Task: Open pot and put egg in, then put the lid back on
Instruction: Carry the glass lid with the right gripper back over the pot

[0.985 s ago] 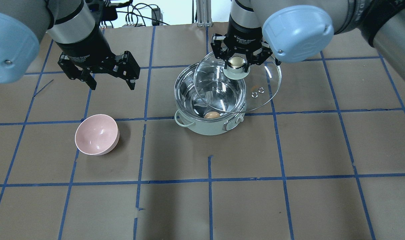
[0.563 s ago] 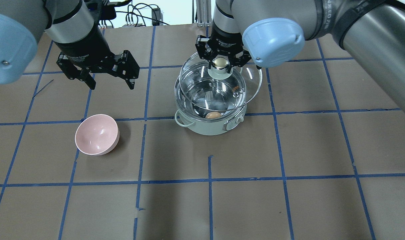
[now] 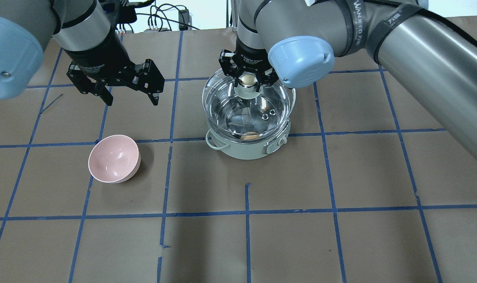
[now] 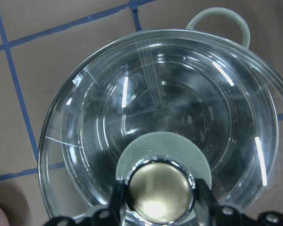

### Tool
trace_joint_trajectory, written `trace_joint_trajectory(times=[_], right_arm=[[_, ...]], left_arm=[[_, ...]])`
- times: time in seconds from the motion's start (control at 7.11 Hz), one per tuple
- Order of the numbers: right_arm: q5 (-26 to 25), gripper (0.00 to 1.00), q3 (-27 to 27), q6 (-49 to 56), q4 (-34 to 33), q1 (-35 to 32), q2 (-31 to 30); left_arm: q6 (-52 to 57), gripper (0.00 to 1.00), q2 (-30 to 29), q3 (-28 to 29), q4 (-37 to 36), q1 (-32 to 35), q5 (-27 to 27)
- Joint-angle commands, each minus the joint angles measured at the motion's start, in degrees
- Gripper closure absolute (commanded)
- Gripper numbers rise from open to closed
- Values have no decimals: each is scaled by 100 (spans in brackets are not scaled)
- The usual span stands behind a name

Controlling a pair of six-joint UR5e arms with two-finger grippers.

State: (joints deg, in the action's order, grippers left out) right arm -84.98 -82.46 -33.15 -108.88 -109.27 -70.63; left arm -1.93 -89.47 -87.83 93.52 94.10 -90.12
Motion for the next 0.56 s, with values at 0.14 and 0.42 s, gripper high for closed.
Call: trace_joint_trajectory(times=[0.14,0.42], right_arm=[[78,75,-165,63,-441,-7,137],[70,76,-279,237,-538,2,137]], left_arm=[[0,0,0,12,0,-6,12],[0,0,0,3,0,3,4]])
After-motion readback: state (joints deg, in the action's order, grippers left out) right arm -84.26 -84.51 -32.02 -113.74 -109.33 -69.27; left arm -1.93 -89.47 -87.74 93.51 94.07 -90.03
